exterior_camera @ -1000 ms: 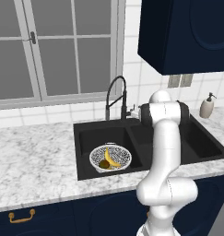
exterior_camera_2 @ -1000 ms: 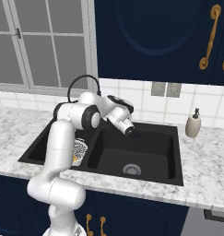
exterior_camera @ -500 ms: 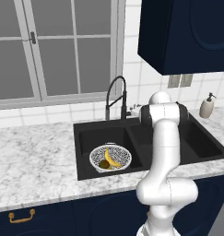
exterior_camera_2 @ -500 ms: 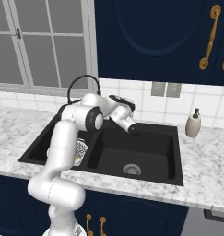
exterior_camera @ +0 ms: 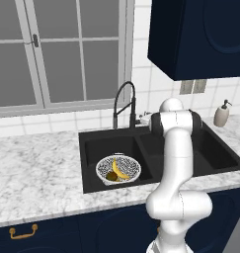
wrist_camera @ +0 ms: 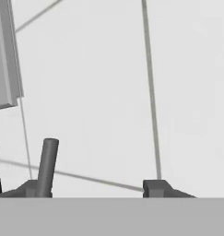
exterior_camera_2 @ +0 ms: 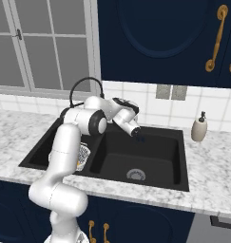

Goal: Put the colander in the sink, put the banana, mango, banana in the colander, and turn on the sink faucet and pour water over the colander.

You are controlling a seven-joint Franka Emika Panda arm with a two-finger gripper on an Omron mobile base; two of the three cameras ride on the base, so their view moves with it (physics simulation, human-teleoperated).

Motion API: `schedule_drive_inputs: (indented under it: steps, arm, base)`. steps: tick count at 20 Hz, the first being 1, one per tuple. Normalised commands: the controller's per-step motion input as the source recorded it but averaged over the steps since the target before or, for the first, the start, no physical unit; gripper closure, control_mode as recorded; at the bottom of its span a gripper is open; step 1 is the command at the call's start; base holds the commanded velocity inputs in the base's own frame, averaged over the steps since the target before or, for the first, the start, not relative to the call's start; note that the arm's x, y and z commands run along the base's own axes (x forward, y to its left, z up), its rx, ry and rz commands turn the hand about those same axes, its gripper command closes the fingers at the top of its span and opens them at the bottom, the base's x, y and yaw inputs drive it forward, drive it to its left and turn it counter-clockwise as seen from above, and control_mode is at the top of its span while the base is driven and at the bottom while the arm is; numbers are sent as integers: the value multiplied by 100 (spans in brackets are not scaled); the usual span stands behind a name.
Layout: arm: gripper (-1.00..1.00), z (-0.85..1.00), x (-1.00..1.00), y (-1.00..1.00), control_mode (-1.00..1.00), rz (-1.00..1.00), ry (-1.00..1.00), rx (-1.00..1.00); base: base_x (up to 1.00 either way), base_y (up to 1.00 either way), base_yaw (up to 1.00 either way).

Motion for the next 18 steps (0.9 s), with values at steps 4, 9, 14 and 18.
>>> schedule_drive_inputs:
  steps: [4, 9, 14, 18]
  arm:
    - [-100, -27, 21, -50, -100, -3, 8, 7]
    - [-100, -44, 11, -58, -100, -7, 15, 6]
    - [-100, -61, 1, -78, -100, -8, 14, 10]
    - [-100, -66, 0, -71, -100, -6, 10, 10]
  base:
    - [0, 0, 0]
    - [0, 0, 0]
    - [0, 0, 0]
    - [0, 0, 0]
